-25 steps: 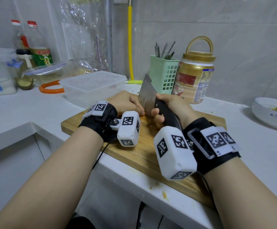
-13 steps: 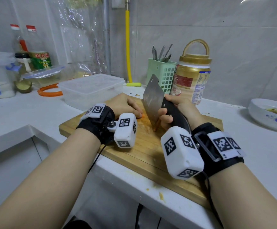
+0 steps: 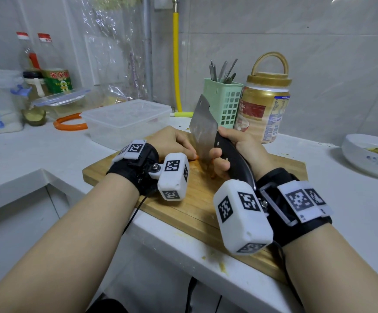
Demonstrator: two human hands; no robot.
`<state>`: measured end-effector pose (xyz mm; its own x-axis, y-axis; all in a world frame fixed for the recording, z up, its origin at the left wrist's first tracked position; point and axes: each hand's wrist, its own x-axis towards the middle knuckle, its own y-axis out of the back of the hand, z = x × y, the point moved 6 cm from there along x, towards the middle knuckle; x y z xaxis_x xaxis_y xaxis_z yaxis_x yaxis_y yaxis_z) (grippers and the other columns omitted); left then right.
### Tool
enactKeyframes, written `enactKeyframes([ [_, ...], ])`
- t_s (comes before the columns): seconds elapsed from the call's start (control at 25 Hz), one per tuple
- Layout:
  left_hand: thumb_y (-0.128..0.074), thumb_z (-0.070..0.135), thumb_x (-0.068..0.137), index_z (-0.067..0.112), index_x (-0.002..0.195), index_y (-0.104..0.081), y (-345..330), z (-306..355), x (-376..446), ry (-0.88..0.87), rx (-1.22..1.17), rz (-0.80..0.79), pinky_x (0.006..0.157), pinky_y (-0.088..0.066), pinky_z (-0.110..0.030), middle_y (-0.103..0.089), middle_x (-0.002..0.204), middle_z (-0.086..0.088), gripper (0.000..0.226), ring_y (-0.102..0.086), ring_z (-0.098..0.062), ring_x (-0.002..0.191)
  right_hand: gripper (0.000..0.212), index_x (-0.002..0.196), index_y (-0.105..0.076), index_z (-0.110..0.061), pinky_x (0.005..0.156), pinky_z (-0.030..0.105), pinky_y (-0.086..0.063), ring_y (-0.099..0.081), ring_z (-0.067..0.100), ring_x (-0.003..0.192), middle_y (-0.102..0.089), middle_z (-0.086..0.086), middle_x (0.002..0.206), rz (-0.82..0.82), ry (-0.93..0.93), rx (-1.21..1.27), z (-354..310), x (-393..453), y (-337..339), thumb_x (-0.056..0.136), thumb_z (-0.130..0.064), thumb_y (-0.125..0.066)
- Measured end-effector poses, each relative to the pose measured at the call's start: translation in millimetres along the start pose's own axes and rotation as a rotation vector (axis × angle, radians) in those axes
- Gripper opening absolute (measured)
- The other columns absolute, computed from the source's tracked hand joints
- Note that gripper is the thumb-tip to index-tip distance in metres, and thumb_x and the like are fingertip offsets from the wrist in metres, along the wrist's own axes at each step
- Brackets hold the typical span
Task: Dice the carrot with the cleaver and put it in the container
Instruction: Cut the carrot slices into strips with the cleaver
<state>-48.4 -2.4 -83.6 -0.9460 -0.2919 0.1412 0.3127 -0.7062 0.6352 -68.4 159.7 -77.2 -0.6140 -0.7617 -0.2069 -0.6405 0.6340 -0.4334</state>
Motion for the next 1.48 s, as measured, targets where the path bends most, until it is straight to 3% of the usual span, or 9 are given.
enactKeyframes([
  [0.12,-0.083,0.022,0.073,0.027,0.069,-0.077,1,0,0,-0.002,0.013,-0.007,0.083,-0.050,-0.026,-0.073,0.075,0.013,0.009,-0.065,-0.003,0.080,0.021,0.110,-0.042,-0.012,0.030,0.016,-0.033,-0.036,0.015,0.029,-0.041,0.009,0.058,-0.002,-0.018,-0.023,2,0,0,0.098,-0.028,-0.049],
  [0.36,-0.084,0.022,0.073,0.024,0.071,-0.078,0,1,-1,0.001,-0.003,-0.013,0.079,-0.049,-0.024,-0.074,0.076,0.012,0.007,-0.065,0.000,0.078,0.022,0.109,-0.041,-0.012,0.032,0.015,-0.033,-0.036,0.016,0.029,-0.042,0.008,0.057,0.006,-0.034,-0.064,2,2,2,0.098,-0.030,-0.048],
  [0.72,-0.085,0.024,0.071,0.029,0.069,-0.078,1,0,-1,0.014,0.026,-0.009,0.094,-0.053,-0.038,-0.075,0.078,0.010,0.008,-0.068,-0.009,0.088,0.020,0.093,-0.044,-0.013,0.035,0.012,-0.031,-0.036,0.014,0.029,-0.043,0.005,0.054,0.009,-0.059,-0.101,1,-1,1,0.099,-0.033,-0.047],
  [0.84,-0.083,0.024,0.071,0.034,0.067,-0.078,2,-1,-1,0.032,0.042,-0.009,0.095,-0.052,-0.043,-0.074,0.077,0.011,0.012,-0.068,-0.012,0.091,0.023,0.096,-0.044,-0.011,0.034,0.013,-0.032,-0.036,0.015,0.029,-0.043,0.006,0.053,0.017,-0.084,-0.133,2,1,-1,0.099,-0.033,-0.047],
  [1.0,-0.083,0.019,0.072,0.035,0.062,-0.077,1,2,-1,0.033,0.027,0.003,0.095,-0.052,-0.043,-0.074,0.077,0.009,0.019,-0.068,-0.014,0.091,0.024,0.094,-0.042,-0.012,0.035,0.012,-0.032,-0.037,0.014,0.029,-0.044,0.004,0.052,0.039,-0.127,-0.146,1,7,1,0.099,-0.035,-0.045],
  [1.12,-0.083,0.019,0.072,0.033,0.065,-0.078,0,1,0,0.032,0.017,-0.007,0.095,-0.053,-0.045,-0.074,0.079,0.008,0.017,-0.069,-0.015,0.092,0.024,0.105,-0.042,-0.012,0.035,0.013,-0.033,-0.037,0.014,0.029,-0.043,0.004,0.055,0.040,-0.129,-0.153,2,9,0,0.099,-0.035,-0.045],
  [1.28,-0.082,0.018,0.073,0.032,0.065,-0.078,-1,2,-1,0.028,0.018,-0.023,0.095,-0.053,-0.041,-0.074,0.076,0.011,0.017,-0.067,-0.009,0.085,0.021,0.102,-0.040,-0.012,0.037,0.012,-0.032,-0.037,0.013,0.029,-0.042,0.004,0.056,0.039,-0.114,-0.109,0,7,4,0.100,-0.032,-0.044],
  [1.48,-0.083,0.016,0.073,0.025,0.067,-0.078,-1,1,1,0.042,0.009,-0.020,0.096,-0.052,-0.042,-0.076,0.082,0.006,0.012,-0.070,-0.016,0.095,0.018,0.099,-0.038,-0.014,0.037,0.013,-0.032,-0.038,0.013,0.030,-0.043,0.004,0.056,0.037,-0.083,-0.057,-3,1,13,0.099,-0.031,-0.044],
])
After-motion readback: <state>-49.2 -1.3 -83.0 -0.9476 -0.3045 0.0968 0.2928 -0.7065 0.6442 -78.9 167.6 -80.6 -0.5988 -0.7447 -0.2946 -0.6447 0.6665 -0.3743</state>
